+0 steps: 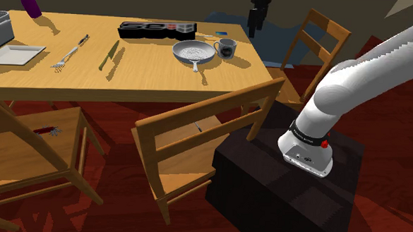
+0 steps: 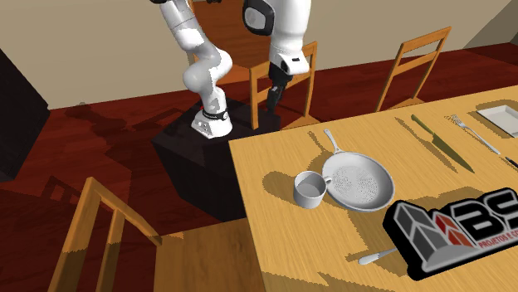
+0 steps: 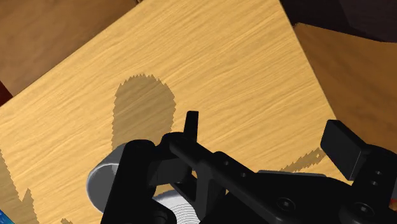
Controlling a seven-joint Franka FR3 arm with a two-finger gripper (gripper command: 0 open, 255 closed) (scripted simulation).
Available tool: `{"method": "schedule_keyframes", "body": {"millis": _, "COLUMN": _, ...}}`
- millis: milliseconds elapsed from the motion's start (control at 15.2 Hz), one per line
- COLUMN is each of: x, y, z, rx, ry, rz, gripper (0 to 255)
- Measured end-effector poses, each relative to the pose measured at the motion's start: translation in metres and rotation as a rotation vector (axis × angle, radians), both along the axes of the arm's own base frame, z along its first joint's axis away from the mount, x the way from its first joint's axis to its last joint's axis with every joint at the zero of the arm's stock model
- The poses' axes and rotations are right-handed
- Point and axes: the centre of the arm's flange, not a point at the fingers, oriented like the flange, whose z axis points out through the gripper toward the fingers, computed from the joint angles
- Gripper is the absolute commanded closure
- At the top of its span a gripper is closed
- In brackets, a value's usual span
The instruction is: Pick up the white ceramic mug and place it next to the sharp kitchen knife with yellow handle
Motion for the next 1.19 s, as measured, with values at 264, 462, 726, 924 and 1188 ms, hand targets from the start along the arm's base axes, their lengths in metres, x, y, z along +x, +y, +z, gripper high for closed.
{"method": "schedule_keyframes", "body": {"millis": 264, "x": 0.035, "y": -0.035, "z": -0.021, "rx": 0.022, "ry": -0.002, "rz": -0.007, "gripper": 0}}
{"method": "schedule_keyframes", "body": {"millis": 462, "x": 0.062, "y": -0.064, "z": -0.04, "rx": 0.039, "ry": -0.002, "rz": -0.015, "gripper": 0}}
{"method": "schedule_keyframes", "body": {"millis": 726, "x": 0.099, "y": -0.095, "z": -0.061, "rx": 0.061, "ry": -0.004, "rz": -0.023, "gripper": 0}}
{"method": "schedule_keyframes", "body": {"millis": 924, "x": 0.127, "y": -0.122, "z": -0.077, "rx": 0.077, "ry": -0.005, "rz": -0.029, "gripper": 0}}
{"method": "schedule_keyframes", "body": {"millis": 1188, "x": 0.161, "y": -0.157, "z": -0.102, "rx": 0.098, "ry": -0.006, "rz": -0.037, "gripper": 0}}
